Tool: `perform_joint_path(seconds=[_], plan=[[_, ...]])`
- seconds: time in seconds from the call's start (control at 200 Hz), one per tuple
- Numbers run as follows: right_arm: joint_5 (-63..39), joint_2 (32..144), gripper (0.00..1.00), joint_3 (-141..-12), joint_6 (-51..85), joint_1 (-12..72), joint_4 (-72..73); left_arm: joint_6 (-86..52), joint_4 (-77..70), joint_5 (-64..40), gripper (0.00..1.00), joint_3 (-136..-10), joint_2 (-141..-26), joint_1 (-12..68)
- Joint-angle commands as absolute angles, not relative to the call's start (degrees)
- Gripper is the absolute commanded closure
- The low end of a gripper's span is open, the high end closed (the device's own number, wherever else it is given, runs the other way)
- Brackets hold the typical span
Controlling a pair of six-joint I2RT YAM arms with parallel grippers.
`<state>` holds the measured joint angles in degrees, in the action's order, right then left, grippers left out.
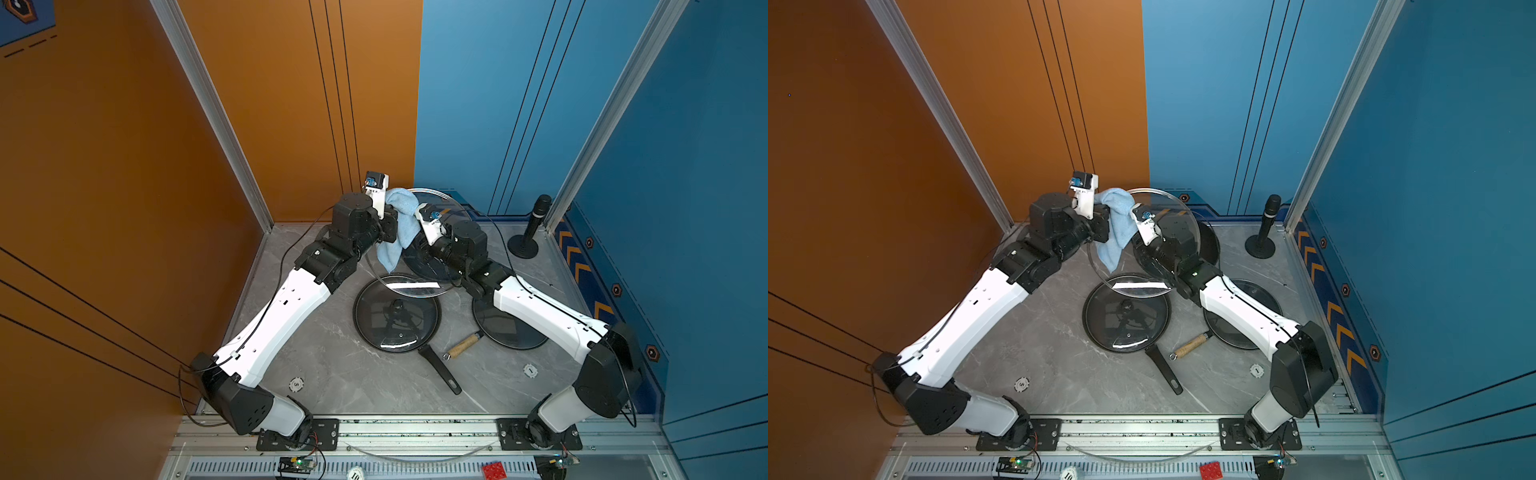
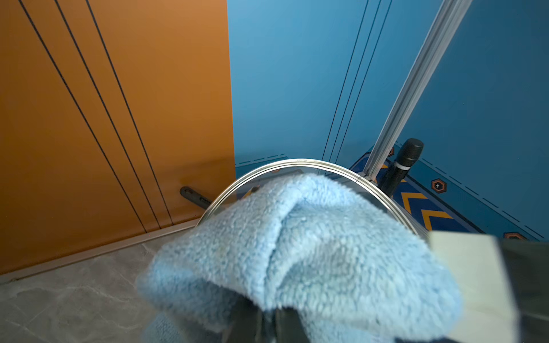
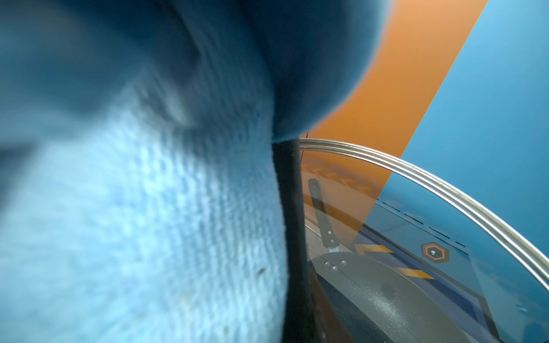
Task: Wipe the pot lid with a cloth
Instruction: Wipe the pot lid, then place the pot lid on the cooking pot.
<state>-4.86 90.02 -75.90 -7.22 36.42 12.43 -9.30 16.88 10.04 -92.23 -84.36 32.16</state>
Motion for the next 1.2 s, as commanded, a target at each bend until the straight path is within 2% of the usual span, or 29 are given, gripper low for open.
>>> perform_joint_path(seconds=[0.0,0.29,0.455,0.606,0.786,0.886,0.991,1.196], plan=[[-5.26,84.90,1.00,-78.93,-4.34,35.04,26.06,-15.68,15.75,8.98,1.00,-87.45,-84.42,28.03],[0.76,81.74,1.00,-73.97,0.11,30.99,25.93,-19.80,22.13,21.30,1.00,-80.12,-77.61,19.35],[6.98,83.09,1.00,-73.03,3.79,27.89,26.35,-19.95,22.54,23.63,1.00,-76.99,-71.85,16.56],[10.81,88.09,1.00,-75.04,3.53,27.07,27.04,-20.34,23.16,24.41,1.00,-75.05,-68.63,16.42],[18.14,96.88,1.00,-75.47,4.75,25.83,36.13,-20.01,25.35,25.13,1.00,-73.84,-65.45,17.22],[18.87,102.38,1.00,-77.39,5.35,25.11,39.44,-18.18,27.02,21.40,1.00,-73.67,-62.93,17.47],[21.55,107.61,1.00,-79.53,5.93,24.80,42.95,-17.54,28.05,19.62,1.00,-72.85,-60.75,19.11],[23.47,115.61,1.00,-85.32,5.36,24.38,43.45,-17.93,28.97,22.75,1.00,-71.74,-60.00,23.87]])
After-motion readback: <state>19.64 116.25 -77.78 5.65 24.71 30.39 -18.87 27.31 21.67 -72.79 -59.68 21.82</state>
